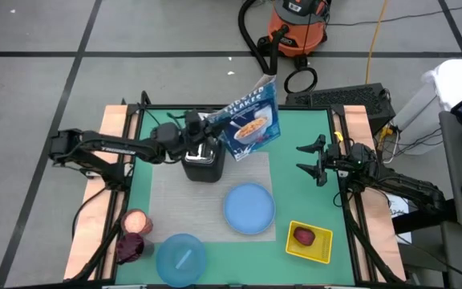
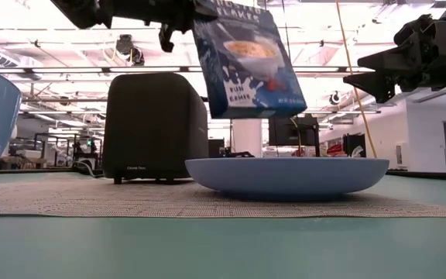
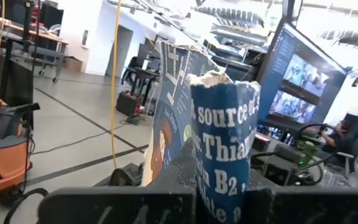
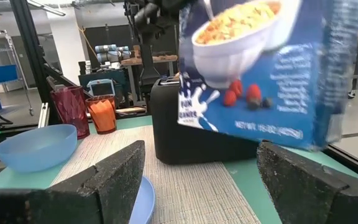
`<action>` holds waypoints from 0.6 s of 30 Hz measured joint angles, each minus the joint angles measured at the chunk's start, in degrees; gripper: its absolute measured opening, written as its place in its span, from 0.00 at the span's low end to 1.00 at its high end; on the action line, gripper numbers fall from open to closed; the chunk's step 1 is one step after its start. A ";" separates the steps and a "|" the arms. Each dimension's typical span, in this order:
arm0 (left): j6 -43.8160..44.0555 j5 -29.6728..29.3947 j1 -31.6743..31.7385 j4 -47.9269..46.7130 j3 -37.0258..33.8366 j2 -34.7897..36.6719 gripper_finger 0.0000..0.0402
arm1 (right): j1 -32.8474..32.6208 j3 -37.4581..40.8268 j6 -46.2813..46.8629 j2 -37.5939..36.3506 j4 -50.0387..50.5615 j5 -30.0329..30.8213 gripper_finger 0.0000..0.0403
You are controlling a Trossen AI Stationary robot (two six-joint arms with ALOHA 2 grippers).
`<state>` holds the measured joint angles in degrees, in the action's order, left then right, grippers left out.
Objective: Arrange a breakfast setting
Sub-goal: Pour the cereal into the blue bowl
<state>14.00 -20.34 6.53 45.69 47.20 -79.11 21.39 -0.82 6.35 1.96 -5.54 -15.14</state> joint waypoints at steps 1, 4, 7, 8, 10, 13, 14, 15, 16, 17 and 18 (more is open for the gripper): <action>0.00 -0.10 -0.39 0.25 0.00 0.39 0.01 | 0.02 0.00 0.00 0.00 -0.04 0.00 0.74; -0.14 -0.09 -1.33 -0.58 0.00 1.92 0.01 | 0.01 0.00 0.08 0.00 -0.06 0.01 0.74; -0.10 -0.11 -2.15 -0.82 0.00 2.74 0.01 | 0.00 0.00 2.97 0.00 -0.67 0.00 0.74; -0.09 -0.09 -2.30 -1.18 0.00 3.14 0.01 | 0.00 0.00 4.40 -0.02 -0.83 -0.03 0.74; -0.02 -0.09 -2.74 -1.49 0.00 3.64 0.01 | 0.00 0.00 8.51 0.00 -0.85 -0.13 0.74; 0.07 -0.10 -3.24 -1.23 0.04 3.75 0.01 | 0.00 0.00 15.32 -0.02 -1.61 -0.13 0.74; 0.11 -0.09 -3.36 -1.70 0.04 3.87 0.01 | 0.00 0.00 17.03 -0.01 -1.95 -0.13 0.74; 0.11 -0.09 -3.48 -1.96 0.04 3.91 0.01 | 0.00 0.00 18.43 0.00 -2.58 -0.13 0.74; 0.11 -0.09 -3.57 -2.09 0.04 3.91 0.01 | 0.00 0.00 19.44 -0.01 -3.35 -0.13 0.74; 0.12 -0.11 -3.65 -2.23 0.04 3.95 0.01 | 0.00 0.00 20.02 -0.03 -3.78 -0.13 0.74; 0.24 -0.09 -3.67 -2.39 0.04 3.97 0.01 | 0.00 0.00 20.04 -0.02 -3.85 -0.13 0.74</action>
<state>14.23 -20.43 2.86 43.30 47.24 -75.14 21.39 -0.82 26.39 1.93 -9.39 -15.27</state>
